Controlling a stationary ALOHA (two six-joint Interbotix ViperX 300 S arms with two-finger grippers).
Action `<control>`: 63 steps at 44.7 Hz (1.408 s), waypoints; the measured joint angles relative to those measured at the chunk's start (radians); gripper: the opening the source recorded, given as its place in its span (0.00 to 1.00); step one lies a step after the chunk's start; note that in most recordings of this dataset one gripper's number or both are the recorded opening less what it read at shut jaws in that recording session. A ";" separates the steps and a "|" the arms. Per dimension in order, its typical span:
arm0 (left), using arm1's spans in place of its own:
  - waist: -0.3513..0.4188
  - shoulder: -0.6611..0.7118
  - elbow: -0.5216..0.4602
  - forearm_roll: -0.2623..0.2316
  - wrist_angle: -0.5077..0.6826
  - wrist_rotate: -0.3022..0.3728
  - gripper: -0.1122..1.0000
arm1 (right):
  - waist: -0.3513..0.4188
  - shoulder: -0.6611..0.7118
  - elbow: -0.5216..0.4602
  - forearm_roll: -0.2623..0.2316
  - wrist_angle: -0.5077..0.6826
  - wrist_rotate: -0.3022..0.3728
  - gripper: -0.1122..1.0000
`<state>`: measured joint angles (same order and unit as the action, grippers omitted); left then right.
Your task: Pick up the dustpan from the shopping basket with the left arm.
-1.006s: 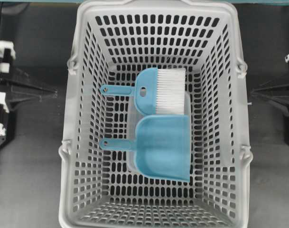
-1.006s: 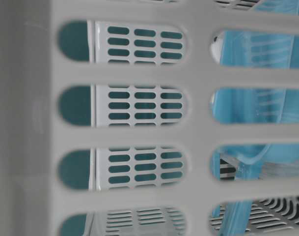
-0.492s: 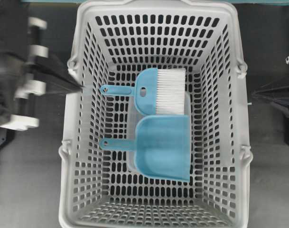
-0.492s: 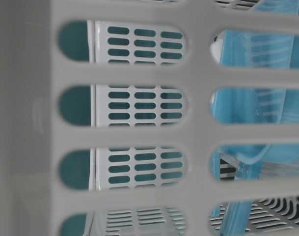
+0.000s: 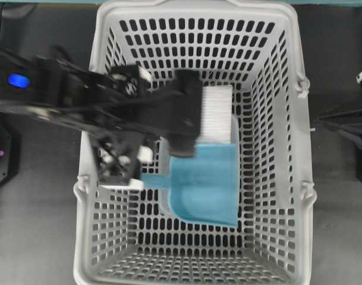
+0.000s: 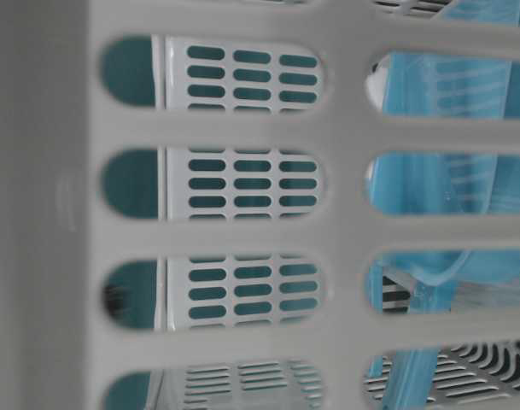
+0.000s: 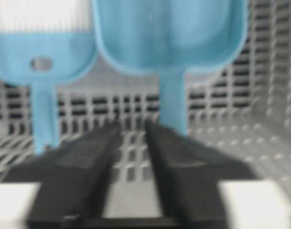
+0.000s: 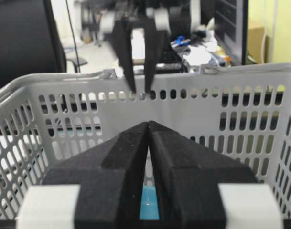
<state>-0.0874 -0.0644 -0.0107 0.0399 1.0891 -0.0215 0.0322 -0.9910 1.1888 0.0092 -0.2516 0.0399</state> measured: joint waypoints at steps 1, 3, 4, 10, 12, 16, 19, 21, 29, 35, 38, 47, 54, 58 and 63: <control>0.000 0.014 0.000 0.000 0.000 -0.002 0.48 | 0.000 0.000 0.000 0.000 0.000 -0.002 0.10; -0.003 0.038 -0.002 0.002 0.002 -0.002 0.61 | 0.000 0.000 0.002 0.000 0.000 0.000 0.10; -0.005 0.048 0.000 0.002 0.002 -0.002 0.66 | 0.000 0.000 0.000 0.000 0.000 0.000 0.10; -0.012 0.106 0.009 0.002 0.006 0.000 0.91 | 0.002 0.000 0.002 0.000 0.000 0.000 0.10; -0.014 0.124 0.023 0.002 0.006 -0.002 0.91 | 0.002 0.000 0.003 0.000 0.000 0.000 0.10; -0.028 0.161 0.049 0.002 0.005 -0.008 0.89 | 0.002 0.000 0.005 0.000 0.000 0.000 0.10; -0.040 0.176 0.061 0.002 0.003 -0.012 0.90 | 0.002 0.000 0.005 0.000 0.000 0.000 0.10; -0.049 0.181 0.069 0.002 0.002 -0.014 0.90 | 0.002 0.000 0.005 0.000 0.000 0.000 0.10; -0.051 0.184 0.126 0.002 -0.023 -0.026 0.90 | 0.002 0.000 0.014 0.000 0.000 0.000 0.10; -0.046 0.184 0.175 0.000 -0.066 -0.048 0.90 | 0.000 0.000 0.017 0.000 0.000 0.000 0.10; -0.049 0.184 0.195 0.002 -0.087 -0.066 0.89 | 0.000 0.000 0.017 0.000 0.000 0.000 0.10; -0.054 0.184 0.207 0.002 -0.155 -0.098 0.76 | 0.002 0.000 0.017 0.000 0.000 0.000 0.10; -0.067 0.184 0.204 0.000 -0.150 -0.101 0.39 | 0.002 0.000 0.017 0.000 -0.002 0.002 0.10; -0.074 0.184 0.201 0.002 -0.127 -0.100 0.38 | 0.002 -0.006 0.017 0.000 -0.003 0.002 0.10; -0.075 0.181 0.192 0.000 -0.080 -0.095 0.38 | 0.002 -0.017 0.017 0.000 -0.003 0.002 0.10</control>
<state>-0.1626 0.1166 0.1810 0.0399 1.0094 -0.1166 0.0337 -1.0078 1.2057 0.0092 -0.2546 0.0414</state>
